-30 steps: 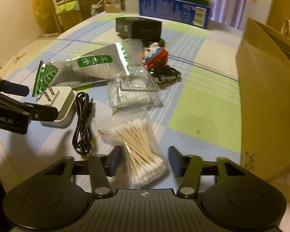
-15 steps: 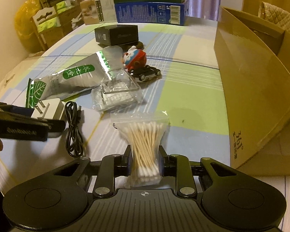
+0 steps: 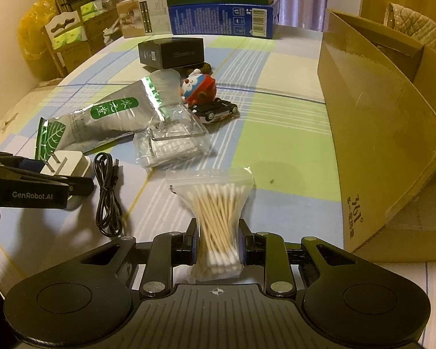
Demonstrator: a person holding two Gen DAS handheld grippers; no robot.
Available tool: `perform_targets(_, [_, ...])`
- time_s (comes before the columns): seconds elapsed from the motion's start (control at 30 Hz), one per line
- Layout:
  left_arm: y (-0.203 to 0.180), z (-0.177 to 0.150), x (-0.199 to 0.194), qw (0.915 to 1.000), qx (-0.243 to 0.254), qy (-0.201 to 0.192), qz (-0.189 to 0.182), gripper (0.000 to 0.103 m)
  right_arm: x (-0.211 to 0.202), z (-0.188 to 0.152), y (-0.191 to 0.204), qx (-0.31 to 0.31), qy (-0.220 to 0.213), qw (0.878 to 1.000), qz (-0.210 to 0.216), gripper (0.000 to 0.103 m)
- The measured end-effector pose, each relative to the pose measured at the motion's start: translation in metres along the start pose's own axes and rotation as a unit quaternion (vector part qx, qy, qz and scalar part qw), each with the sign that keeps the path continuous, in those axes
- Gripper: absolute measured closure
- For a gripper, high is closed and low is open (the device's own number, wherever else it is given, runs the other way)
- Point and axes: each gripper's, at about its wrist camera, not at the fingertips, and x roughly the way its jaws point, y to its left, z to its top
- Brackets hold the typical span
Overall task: Organize objects
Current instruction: 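Grasp the cotton swab bag with the right tool while the left tool approaches the white plug, then carry the swab bag with the right tool and the white plug with the left tool into the cardboard box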
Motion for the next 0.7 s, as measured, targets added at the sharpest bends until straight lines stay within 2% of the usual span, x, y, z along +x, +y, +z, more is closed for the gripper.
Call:
perform_targets(0.07, [-0.001, 0.001, 0.0, 1.0, 0.0, -0.003, -0.001, 0.038, -0.002, 0.0, 0.0, 0.002, 0.0, 1.0, -0.001, 0.081])
perform_targets(0.13, [-0.003, 0.002, -0.002, 1.0, 0.004, -0.003, -0.001, 0.04, -0.004, 0.0, 0.001, 0.003, -0.002, 1.0, -0.002, 0.081])
perform_targets(0.43, [-0.004, -0.009, -0.025, 0.9999, 0.006, -0.002, -0.012, 0.041, -0.032, 0.0, 0.008, 0.004, -0.019, 1.0, -0.003, 0.081])
perform_targets(0.7, [-0.013, 0.002, -0.068, 0.9991, 0.012, -0.026, -0.03, 0.041, -0.084, 0.013, 0.005, 0.018, -0.07, 0.997, -0.019, 0.081])
